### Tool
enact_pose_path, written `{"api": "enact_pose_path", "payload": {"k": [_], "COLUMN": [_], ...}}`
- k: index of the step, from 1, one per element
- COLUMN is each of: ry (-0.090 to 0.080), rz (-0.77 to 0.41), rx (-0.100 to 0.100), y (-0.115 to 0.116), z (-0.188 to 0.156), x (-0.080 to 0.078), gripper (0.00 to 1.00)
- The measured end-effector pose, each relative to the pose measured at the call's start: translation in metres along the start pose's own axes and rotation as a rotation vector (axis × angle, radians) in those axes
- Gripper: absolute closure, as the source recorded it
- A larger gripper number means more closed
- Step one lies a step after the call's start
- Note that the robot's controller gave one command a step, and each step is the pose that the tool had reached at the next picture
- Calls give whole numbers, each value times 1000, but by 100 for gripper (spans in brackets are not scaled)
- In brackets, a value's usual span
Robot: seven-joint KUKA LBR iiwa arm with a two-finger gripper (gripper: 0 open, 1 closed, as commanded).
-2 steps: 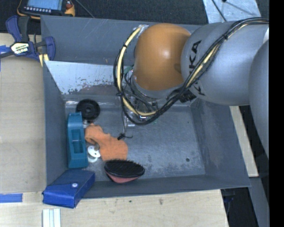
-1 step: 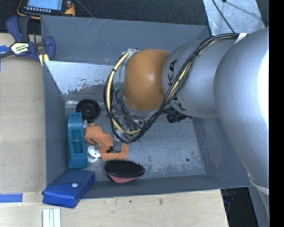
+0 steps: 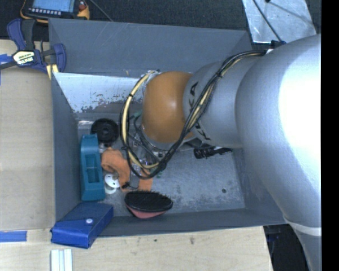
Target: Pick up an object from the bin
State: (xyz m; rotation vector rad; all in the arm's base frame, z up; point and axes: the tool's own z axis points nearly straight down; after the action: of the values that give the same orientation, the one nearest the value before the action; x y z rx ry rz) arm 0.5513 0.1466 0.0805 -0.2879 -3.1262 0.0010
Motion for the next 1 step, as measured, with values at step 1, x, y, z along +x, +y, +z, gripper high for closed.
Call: {"api": "enact_pose_path", "payload": {"k": [1], "ry": [-8], "rz": [-14], "rx": [-4], "y": [10], "z": [-45], "x": [1], "gripper": [0]}}
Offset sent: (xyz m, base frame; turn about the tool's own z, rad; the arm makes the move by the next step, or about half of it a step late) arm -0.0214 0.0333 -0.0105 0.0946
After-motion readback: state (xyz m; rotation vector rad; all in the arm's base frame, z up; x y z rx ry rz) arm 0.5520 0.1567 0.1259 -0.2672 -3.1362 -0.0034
